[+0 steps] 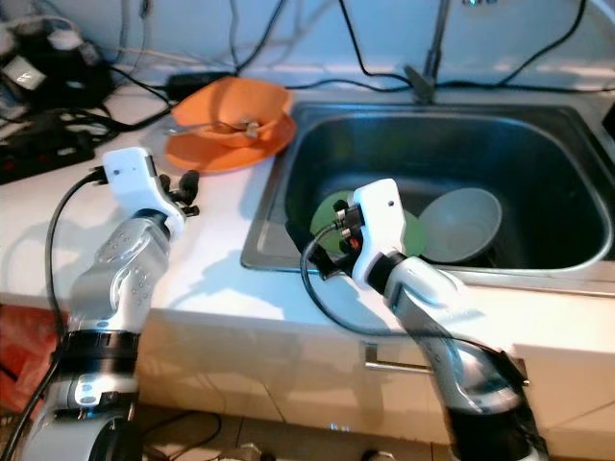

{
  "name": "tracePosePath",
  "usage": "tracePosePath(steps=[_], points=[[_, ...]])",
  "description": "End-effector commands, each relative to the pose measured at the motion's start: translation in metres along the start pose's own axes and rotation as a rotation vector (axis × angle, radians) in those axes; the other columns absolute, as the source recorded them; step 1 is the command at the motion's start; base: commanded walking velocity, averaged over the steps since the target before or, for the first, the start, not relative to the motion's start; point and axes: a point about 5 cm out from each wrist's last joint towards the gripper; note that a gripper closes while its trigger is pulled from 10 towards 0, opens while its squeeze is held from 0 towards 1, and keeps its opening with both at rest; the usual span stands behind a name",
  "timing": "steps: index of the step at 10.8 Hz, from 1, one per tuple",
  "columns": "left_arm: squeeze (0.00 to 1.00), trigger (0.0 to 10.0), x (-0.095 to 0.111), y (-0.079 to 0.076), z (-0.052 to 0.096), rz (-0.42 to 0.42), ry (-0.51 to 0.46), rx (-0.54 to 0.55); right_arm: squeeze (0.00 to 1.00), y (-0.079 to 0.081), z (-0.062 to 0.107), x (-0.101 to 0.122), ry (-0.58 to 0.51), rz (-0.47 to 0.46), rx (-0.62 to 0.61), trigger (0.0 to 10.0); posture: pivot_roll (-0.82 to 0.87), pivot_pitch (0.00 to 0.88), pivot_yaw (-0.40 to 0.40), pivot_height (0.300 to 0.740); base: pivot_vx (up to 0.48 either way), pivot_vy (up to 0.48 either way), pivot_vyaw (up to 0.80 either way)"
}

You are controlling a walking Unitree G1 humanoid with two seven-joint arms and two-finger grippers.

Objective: Kitchen organization

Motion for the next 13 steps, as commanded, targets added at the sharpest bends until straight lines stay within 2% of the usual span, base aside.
tracePosePath(steps=[1,3,4,6,8,9,11,13], points=[[0.0,10.0,-0.003,0.003,-0.002,-0.035,0.025,0.001,0.0,0.004,0.003,-0.003,0.03,0.022,0.006,10.0,0.03,0.176,0.095,0.74,0.0,0.0,0.0],[0.0,10.0,0.007,0.01,-0.008,-0.027,-0.014,0.011,0.0,0.007,0.013,-0.006,0.061,0.02,0.002,10.0,0.02,0.2,0.101,0.74,0.0,0.0,0.0],[0.0,10.0,0.019,0.01,-0.012,-0.053,-0.042,0.002,0.0,0.008,0.02,-0.012,0.091,0.022,-0.011,10.0,0.02,0.216,0.106,0.74,0.0,0.0,0.0],[0.0,10.0,0.029,0.007,-0.016,-0.047,-0.055,-0.003,0.0,0.01,0.022,-0.014,0.107,0.026,-0.014,10.0,0.01,0.228,0.108,0.74,0.0,0.0,0.0],[0.0,10.0,0.046,0.0,-0.015,-0.054,-0.112,-0.014,0.0,0.012,0.023,-0.015,0.125,0.035,-0.006,10.0,0.02,0.239,0.106,0.74,0.0,0.0,0.0],[0.0,10.0,0.047,0.0,-0.015,-0.071,-0.115,-0.017,0.0,0.012,0.023,-0.016,0.127,0.037,-0.005,10.0,0.02,0.239,0.104,0.74,0.0,0.0,0.0],[0.0,10.0,0.044,0.002,-0.026,-0.061,-0.078,-0.009,0.0,0.014,0.021,-0.017,0.136,0.05,0.002,10.0,0.02,0.246,0.103,0.74,0.0,0.0,0.0],[0.0,10.0,0.054,-0.001,-0.034,-0.067,-0.078,-0.033,0.0,0.017,0.022,-0.02,0.142,0.047,-0.001,10.0,0.01,0.252,0.111,0.74,0.0,0.0,0.0]])
Point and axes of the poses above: a point about 5 cm out from each wrist's last joint towards the gripper, its own z axis pointing back from the gripper into the wrist, its own x axis along the axis of the wrist's last joint, y = z × x, and after that the axes turned 4 degrees about -z, right-handed
